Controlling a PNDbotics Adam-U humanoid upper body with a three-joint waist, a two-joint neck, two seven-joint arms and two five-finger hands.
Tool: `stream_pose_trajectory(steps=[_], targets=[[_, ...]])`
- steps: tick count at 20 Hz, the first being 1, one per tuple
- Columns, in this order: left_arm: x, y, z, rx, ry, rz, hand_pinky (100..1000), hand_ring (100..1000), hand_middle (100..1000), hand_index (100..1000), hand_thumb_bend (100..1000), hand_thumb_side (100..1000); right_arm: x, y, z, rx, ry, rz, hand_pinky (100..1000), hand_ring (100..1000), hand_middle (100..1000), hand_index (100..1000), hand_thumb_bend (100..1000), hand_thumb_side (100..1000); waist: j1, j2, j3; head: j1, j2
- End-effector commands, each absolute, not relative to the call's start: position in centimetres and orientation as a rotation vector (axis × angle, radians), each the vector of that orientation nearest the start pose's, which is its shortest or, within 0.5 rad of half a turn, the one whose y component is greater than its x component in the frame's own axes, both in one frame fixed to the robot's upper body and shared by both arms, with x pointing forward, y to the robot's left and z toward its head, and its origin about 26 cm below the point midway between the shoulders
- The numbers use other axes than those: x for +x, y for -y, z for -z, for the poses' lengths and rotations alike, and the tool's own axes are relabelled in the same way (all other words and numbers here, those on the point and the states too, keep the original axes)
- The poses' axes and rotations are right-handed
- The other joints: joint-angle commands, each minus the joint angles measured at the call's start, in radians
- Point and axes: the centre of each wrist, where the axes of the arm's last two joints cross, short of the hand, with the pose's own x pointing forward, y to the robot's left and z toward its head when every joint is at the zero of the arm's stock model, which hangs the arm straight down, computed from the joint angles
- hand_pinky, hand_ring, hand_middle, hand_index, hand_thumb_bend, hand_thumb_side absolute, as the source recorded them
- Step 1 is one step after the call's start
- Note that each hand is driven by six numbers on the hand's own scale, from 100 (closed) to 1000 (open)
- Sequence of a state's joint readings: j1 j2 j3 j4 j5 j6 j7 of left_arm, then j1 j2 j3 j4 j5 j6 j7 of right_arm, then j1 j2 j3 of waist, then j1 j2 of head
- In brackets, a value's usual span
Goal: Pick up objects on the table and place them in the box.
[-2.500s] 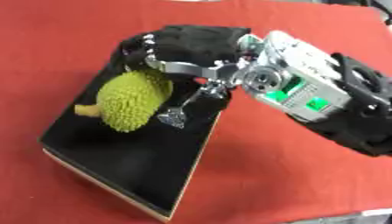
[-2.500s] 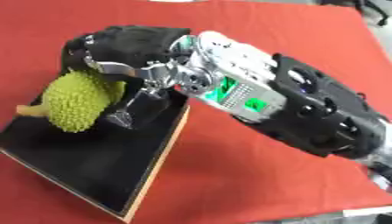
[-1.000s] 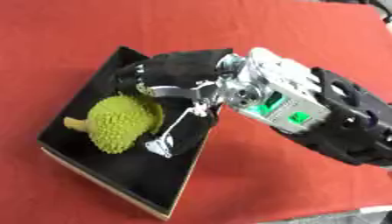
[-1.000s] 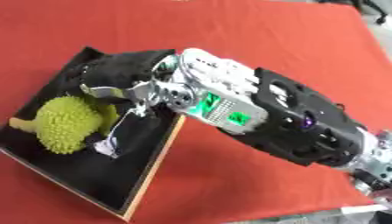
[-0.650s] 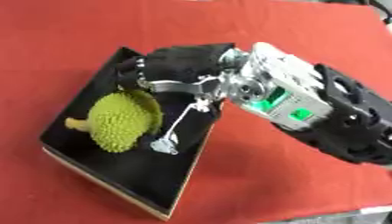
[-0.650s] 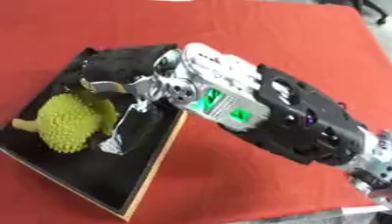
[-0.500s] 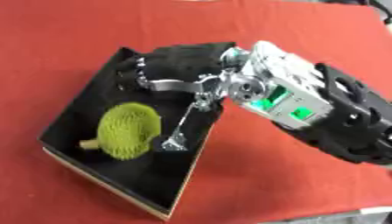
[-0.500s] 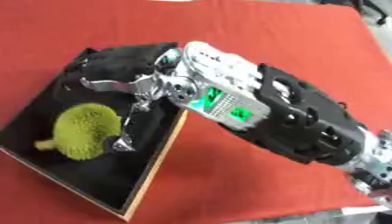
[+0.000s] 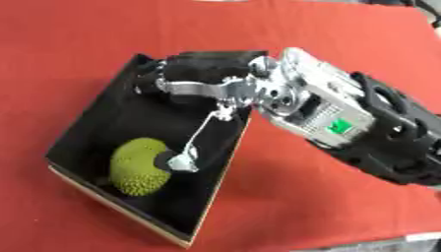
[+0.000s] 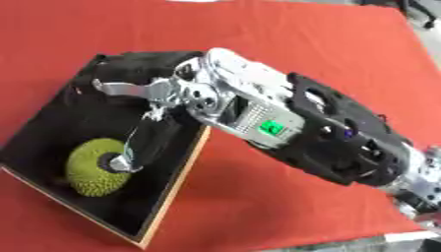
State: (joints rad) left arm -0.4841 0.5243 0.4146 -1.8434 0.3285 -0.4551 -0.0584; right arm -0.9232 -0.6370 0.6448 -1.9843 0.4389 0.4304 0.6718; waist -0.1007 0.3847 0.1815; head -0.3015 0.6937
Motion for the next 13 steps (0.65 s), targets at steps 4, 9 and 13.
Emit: stream_pose_trajectory(steps=[4,9,13], targets=[[30.1,-38.7,-29.6,-0.358,-3.329,-0.186,602,632,595,690,100,166,28.7,13.1,-30.8,-0.560,1.736,-1.794,835,1000,935,924,282,215,0.012,-0.026,-0.004,-0.003,-0.003],[30.0,-38.8,-29.5,-0.370,-3.330,-0.174,602,632,595,690,100,170,29.3,16.1,-32.8,-0.759,1.978,-1.580,832,1000,932,918,280,151,0.015,-0.027,-0.012,0.007,-0.006],[29.9,-38.8,-29.5,-0.376,-3.328,-0.164,602,632,595,690,100,166,29.7,19.3,-33.4,-0.915,2.101,-1.332,827,1000,932,911,289,100,0.018,-0.027,-0.017,0.015,-0.007]])
